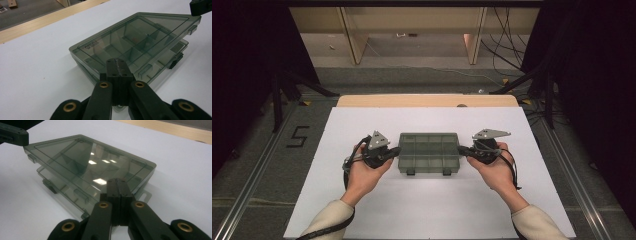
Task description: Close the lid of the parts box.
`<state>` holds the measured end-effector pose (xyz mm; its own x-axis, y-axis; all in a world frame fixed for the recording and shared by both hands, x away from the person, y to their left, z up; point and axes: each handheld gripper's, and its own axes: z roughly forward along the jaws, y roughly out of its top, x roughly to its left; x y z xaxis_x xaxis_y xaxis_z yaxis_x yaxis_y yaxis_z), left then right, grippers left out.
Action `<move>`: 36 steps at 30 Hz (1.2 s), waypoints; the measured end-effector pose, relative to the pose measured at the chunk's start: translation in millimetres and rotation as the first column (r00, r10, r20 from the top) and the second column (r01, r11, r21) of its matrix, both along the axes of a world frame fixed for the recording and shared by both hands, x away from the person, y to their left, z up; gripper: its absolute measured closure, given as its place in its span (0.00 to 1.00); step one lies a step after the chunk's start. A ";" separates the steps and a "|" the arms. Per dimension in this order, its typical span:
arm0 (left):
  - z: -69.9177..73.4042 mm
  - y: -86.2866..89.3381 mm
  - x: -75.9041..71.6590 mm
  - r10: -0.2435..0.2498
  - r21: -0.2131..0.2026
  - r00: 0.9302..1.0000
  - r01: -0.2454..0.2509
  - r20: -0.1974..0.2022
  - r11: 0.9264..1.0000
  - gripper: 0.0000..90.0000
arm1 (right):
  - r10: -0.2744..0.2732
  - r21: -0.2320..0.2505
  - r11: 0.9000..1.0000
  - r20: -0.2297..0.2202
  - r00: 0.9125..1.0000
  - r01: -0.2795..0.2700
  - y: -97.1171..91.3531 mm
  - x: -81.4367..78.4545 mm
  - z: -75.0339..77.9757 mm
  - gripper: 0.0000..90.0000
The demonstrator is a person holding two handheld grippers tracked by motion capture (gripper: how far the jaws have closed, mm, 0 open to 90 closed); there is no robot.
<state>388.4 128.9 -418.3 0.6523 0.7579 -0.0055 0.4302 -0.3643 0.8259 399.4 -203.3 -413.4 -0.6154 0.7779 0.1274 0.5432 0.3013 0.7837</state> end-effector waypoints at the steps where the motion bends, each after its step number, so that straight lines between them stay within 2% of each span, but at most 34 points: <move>1: -0.2 0.0 0.4 -0.004 0.002 1.000 0.004 0.004 1.000 1.00 | 0.003 -0.005 1.000 0.004 1.000 -0.003 -0.1 0.4 -0.5 1.00; 5: -1.7 -0.7 0.8 -0.005 -0.003 1.000 0.005 0.003 1.000 1.00 | 0.004 -0.013 1.000 0.007 1.000 -0.004 -0.5 0.6 -1.4 1.00; 6: -1.7 -0.6 0.3 -0.005 -0.003 1.000 0.005 -0.009 1.000 1.00 | 0.004 -0.014 1.000 0.006 1.000 -0.004 -0.6 0.6 -1.5 1.00; 10: -3.0 -1.6 0.2 0.006 -0.006 1.000 -0.006 -0.001 1.000 1.00 | 0.005 -0.015 1.000 0.007 1.000 -0.005 -0.6 0.9 -2.4 1.00; 13: -3.3 -1.5 0.3 0.000 -0.001 1.000 0.000 -0.006 1.000 1.00 | -0.002 -0.005 1.000 -0.011 1.000 0.002 0.5 -0.4 -2.9 1.00; 14: -3.5 -1.4 0.6 -0.005 0.000 1.000 0.005 -0.013 1.000 1.00 | 0.000 -0.012 1.000 -0.008 1.000 0.000 0.4 -0.1 -3.2 1.00; 15: -4.4 -1.9 0.5 0.004 0.000 1.000 -0.004 -0.003 1.000 1.00 | 0.005 -0.021 1.000 0.014 1.000 -0.005 -0.2 0.7 -4.2 1.00; 17: -4.7 -1.5 0.6 -0.005 0.009 1.000 0.005 -0.007 1.000 1.00 | 0.006 -0.020 1.000 0.002 1.000 -0.006 0.0 0.5 -4.3 1.00; 20: -6.1 -2.6 0.6 -0.001 -0.003 1.000 0.001 -0.010 1.000 1.00 | 0.008 -0.016 1.000 -0.009 1.000 -0.008 0.3 0.4 -4.6 1.00; 22: -6.5 -3.0 0.6 0.002 0.003 1.000 -0.001 -0.006 1.000 1.00 | 0.001 -0.016 1.000 -0.012 1.000 -0.002 0.7 0.0 -5.0 1.00; 23: -6.7 -3.0 0.8 -0.003 0.004 1.000 0.003 -0.010 1.000 1.00 | 0.009 -0.022 1.000 -0.001 1.000 -0.009 0.2 0.5 -5.6 1.00; 27: -7.5 -3.2 0.5 -0.005 0.014 1.000 0.005 -0.009 1.000 1.00 | 0.006 -0.023 1.000 0.003 1.000 -0.005 0.7 0.4 -6.4 1.00; 29: -7.8 -3.3 0.6 -0.011 0.009 1.000 0.011 -0.021 1.000 1.00 | 0.010 -0.030 1.000 0.001 1.000 -0.010 0.7 0.7 -6.7 1.00; 31: -8.8 -3.4 1.0 -0.005 0.018 1.000 0.005 -0.008 1.000 1.00 | 0.020 -0.029 0.999 0.016 1.000 -0.019 0.5 1.7 -7.9 1.00; 32: -9.1 -3.3 0.7 -0.007 0.023 1.000 0.008 -0.012 1.000 1.00 | 0.017 -0.026 1.000 0.006 1.000 -0.017 0.9 1.2 -7.8 1.00; 35: -11.1 -5.4 0.5 0.003 0.004 1.000 -0.003 -0.016 1.000 1.00 | 0.023 -0.029 0.999 0.002 1.000 -0.023 0.9 1.2 -8.2 1.00; 36: -11.0 -4.8 0.6 -0.001 0.015 1.000 0.001 -0.017 1.000 1.00 | 0.029 -0.034 0.999 0.014 0.999 -0.029 0.8 1.9 -9.0 1.00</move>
